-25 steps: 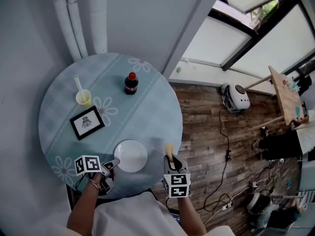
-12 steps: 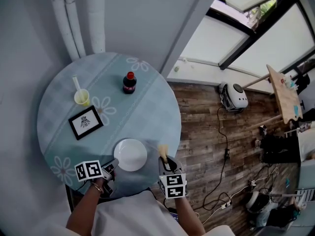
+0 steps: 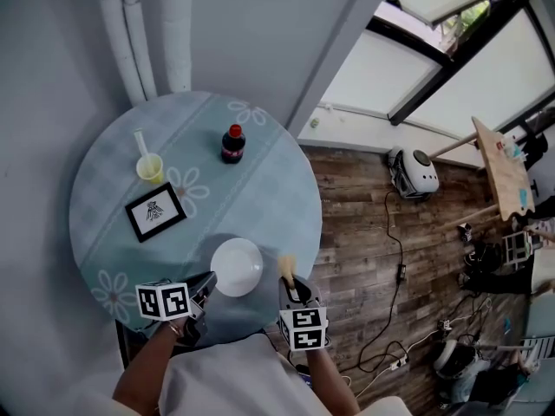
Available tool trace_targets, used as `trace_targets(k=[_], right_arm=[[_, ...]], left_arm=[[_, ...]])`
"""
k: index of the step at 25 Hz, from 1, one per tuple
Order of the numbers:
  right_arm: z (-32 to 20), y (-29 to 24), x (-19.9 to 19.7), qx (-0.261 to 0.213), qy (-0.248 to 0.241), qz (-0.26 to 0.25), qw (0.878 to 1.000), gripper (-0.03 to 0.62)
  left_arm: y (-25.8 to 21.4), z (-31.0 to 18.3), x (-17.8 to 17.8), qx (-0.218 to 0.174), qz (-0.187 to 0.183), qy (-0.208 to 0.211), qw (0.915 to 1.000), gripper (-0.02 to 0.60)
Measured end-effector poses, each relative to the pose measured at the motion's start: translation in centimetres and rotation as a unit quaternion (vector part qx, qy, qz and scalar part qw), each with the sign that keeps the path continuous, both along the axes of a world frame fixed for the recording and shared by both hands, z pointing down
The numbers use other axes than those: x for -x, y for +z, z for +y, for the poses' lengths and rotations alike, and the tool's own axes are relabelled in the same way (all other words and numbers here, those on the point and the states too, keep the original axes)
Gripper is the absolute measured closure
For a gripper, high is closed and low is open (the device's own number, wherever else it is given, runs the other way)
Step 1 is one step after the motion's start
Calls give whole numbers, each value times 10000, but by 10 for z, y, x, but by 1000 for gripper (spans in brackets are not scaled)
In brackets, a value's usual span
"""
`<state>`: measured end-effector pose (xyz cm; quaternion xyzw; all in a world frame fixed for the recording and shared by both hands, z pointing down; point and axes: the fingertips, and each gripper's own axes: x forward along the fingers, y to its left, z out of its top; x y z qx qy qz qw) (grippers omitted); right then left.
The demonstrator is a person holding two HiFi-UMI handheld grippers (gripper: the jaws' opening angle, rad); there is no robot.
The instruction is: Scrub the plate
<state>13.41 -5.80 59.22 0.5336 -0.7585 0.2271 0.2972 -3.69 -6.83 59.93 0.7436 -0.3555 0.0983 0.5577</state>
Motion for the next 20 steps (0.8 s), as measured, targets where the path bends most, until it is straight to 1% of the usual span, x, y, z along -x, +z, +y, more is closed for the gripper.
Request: trace_targets(k=[3, 5, 7, 10, 12, 16, 20], right_arm=[[-1, -5, 1, -72, 12, -26, 10000, 526], [-2, -10, 1, -149, 48, -40, 9999, 526], [-4, -16, 1, -247, 73, -37, 9997, 526], [-4, -31, 4, -430, 72, -10, 9990, 526], [-7, -48, 7, -639, 36, 29, 9979, 526], [-22, -81, 11, -1098, -54, 216, 9937, 526], [-32, -105, 20, -1355, -202, 301, 9901, 526]], left_arm=[[-10, 2, -2, -231, -99, 132, 9996, 569], [-18, 3, -2, -383, -88, 195, 9990, 569], [-30, 0, -1, -556, 68, 157, 9983, 569], [-53, 0, 3, -737, 490, -12, 9961, 569], [-69, -1, 7, -857, 737, -137, 9935, 569], [-99, -12, 11, -1245, 896, -255, 9878, 569], [-122, -14, 10, -1494, 975, -342, 9834, 569]])
